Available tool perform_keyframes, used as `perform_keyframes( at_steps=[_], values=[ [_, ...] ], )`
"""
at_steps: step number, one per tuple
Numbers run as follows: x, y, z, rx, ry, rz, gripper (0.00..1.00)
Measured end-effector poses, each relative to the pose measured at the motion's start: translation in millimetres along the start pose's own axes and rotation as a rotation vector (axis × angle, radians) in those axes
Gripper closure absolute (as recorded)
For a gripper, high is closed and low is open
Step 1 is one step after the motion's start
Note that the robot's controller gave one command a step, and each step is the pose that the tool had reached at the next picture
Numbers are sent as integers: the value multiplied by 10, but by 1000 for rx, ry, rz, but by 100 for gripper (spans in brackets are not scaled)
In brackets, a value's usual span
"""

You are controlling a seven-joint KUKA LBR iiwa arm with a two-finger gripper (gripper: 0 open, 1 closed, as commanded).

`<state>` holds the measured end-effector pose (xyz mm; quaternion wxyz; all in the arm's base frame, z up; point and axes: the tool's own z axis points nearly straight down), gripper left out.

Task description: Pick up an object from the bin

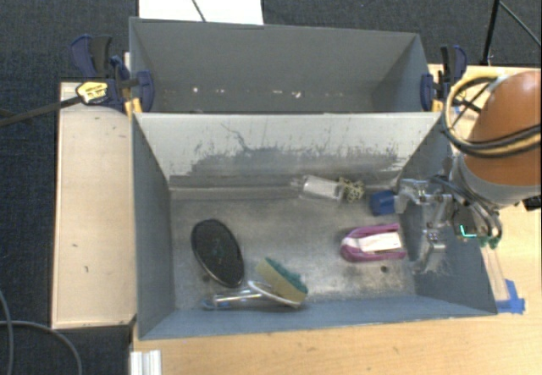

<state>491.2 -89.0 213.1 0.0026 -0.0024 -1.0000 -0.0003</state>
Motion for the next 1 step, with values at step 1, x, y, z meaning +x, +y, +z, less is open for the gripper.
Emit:
perform_keyframes(
  at_steps=[1],
  values=[
    [-297,22,1448,0,-2,-124,0]
  ],
)
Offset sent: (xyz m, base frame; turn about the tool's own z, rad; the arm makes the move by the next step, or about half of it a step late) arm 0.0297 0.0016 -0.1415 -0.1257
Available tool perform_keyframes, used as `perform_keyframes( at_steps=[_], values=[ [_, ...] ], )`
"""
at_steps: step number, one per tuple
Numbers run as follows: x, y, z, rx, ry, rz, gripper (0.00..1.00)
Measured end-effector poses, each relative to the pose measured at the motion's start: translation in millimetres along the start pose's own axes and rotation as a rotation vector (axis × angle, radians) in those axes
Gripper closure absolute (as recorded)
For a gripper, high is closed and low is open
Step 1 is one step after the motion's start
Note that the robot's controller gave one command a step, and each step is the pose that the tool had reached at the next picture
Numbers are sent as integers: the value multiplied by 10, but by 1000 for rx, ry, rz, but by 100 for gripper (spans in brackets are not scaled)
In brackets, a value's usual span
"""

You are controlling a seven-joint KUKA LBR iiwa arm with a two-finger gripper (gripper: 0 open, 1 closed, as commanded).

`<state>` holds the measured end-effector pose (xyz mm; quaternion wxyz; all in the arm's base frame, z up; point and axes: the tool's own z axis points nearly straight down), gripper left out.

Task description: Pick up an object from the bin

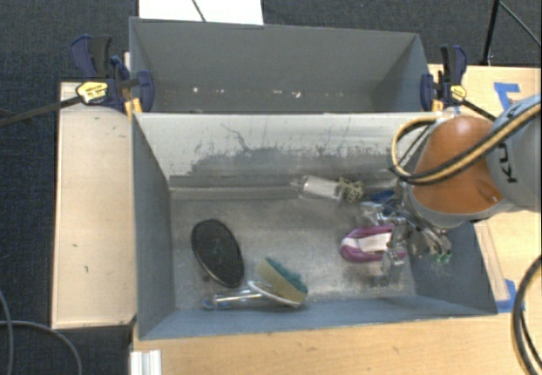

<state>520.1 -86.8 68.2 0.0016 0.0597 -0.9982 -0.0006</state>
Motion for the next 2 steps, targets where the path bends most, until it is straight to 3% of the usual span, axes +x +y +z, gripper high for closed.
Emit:
perform_keyframes(
  at_steps=[1,2],
  values=[
    [-12,-7,-36,2,-5,-3,100],
    [288,-5,-1448,4,-11,-39,100]
  ],
)
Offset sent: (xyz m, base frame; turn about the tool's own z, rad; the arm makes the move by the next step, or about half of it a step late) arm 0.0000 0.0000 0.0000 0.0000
